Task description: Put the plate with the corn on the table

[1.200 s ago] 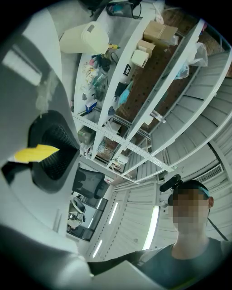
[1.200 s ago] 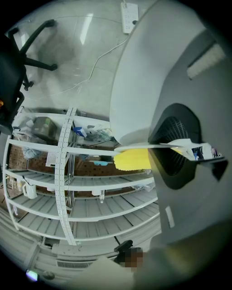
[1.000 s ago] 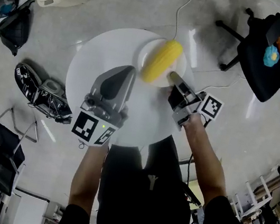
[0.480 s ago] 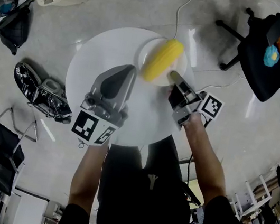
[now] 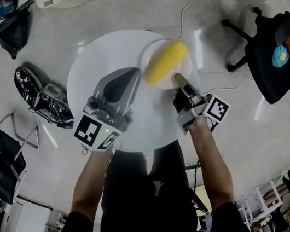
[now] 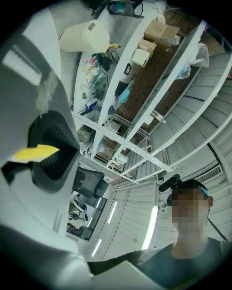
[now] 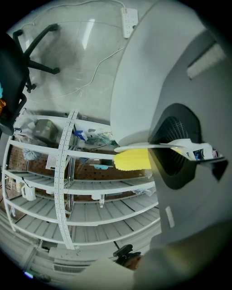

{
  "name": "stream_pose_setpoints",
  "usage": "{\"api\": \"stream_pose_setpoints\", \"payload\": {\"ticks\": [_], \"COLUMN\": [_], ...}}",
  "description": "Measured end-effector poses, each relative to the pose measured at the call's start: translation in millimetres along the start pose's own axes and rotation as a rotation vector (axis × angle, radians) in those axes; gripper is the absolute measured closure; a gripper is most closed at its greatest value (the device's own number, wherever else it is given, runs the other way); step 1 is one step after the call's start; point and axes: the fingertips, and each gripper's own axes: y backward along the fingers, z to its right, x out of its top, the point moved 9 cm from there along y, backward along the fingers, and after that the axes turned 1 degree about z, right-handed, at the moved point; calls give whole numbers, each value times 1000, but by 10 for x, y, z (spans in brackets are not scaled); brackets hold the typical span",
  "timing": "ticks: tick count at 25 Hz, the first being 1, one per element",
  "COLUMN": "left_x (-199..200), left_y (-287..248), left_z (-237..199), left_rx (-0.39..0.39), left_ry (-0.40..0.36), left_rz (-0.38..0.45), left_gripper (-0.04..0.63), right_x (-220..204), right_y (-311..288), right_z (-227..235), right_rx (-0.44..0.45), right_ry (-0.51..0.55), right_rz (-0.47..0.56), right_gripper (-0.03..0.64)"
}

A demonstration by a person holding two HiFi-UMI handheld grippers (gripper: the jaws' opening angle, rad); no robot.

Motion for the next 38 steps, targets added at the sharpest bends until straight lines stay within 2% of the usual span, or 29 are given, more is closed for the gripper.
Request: {"api": "stream_pose_setpoints", "payload": {"ticks": [20,38], "left_x": [-41,-50], "left_y": [-30,-15], "left_z": [-17,-46], "left_rx": [10,15], "left_ry": [8,14], "left_rz": [3,9], "left_gripper": [593,593], "right_x": [23,35], "right_y": [-17,-33], "right_z": [-25,-60], "right_rx": [-41,-132], "right_ry": [16,37], "right_rz": [-17,-19], "right_gripper": [586,591]}}
